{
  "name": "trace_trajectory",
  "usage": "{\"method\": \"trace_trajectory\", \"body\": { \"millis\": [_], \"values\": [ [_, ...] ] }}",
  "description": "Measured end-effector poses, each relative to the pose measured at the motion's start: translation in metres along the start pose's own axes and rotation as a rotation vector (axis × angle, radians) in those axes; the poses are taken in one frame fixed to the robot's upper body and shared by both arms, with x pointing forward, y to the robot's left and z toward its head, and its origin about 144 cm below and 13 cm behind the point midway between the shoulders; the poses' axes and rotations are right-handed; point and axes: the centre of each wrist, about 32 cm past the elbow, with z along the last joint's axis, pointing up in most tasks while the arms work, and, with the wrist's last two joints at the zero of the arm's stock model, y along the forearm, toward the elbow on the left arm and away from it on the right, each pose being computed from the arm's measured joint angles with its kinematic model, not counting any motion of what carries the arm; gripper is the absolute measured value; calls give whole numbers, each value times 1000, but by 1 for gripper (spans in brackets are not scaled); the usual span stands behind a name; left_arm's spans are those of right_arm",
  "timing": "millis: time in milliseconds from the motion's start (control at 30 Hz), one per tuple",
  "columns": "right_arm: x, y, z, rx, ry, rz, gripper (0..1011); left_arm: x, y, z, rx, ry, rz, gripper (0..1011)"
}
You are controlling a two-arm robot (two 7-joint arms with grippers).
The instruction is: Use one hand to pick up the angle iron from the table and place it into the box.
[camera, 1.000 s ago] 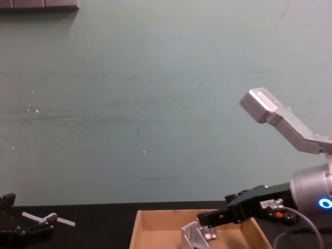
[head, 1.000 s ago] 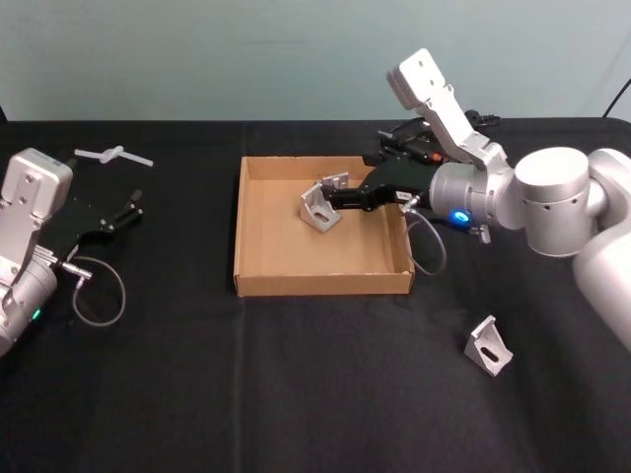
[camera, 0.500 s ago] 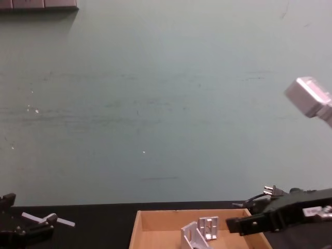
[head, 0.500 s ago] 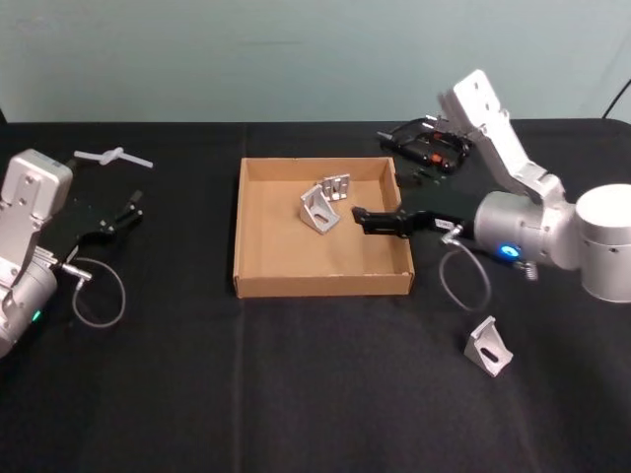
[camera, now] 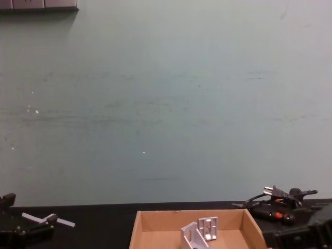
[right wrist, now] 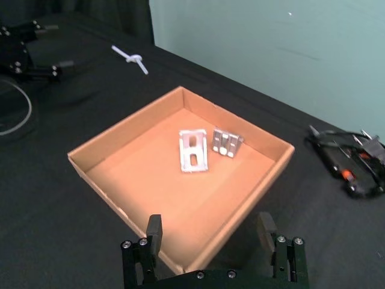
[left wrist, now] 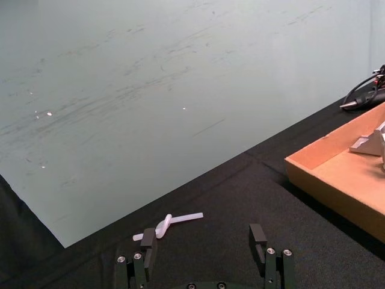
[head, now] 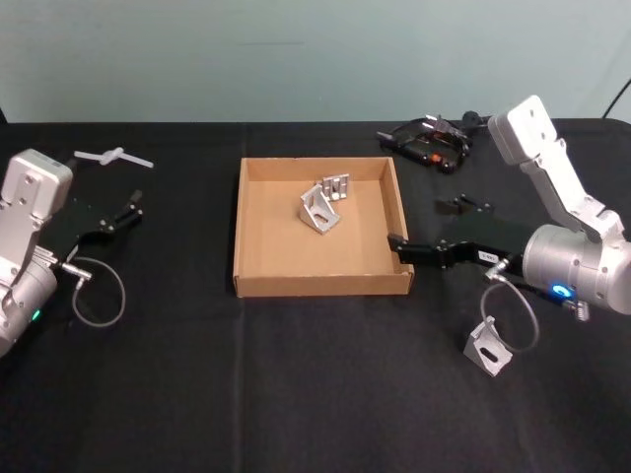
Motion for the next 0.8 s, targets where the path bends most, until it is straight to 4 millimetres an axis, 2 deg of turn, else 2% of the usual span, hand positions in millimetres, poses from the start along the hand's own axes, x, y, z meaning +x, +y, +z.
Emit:
{"method": "trace_trajectory", "body": {
  "millis": [433,800],
  "values": [
    [5,-24,-13,-35,-13,-16,1004,0,0,0,0,0,0,1005],
    [2,-39,1,-161,-19,-21,1004,0,0,0,0,0,0,1005]
  ]
}}
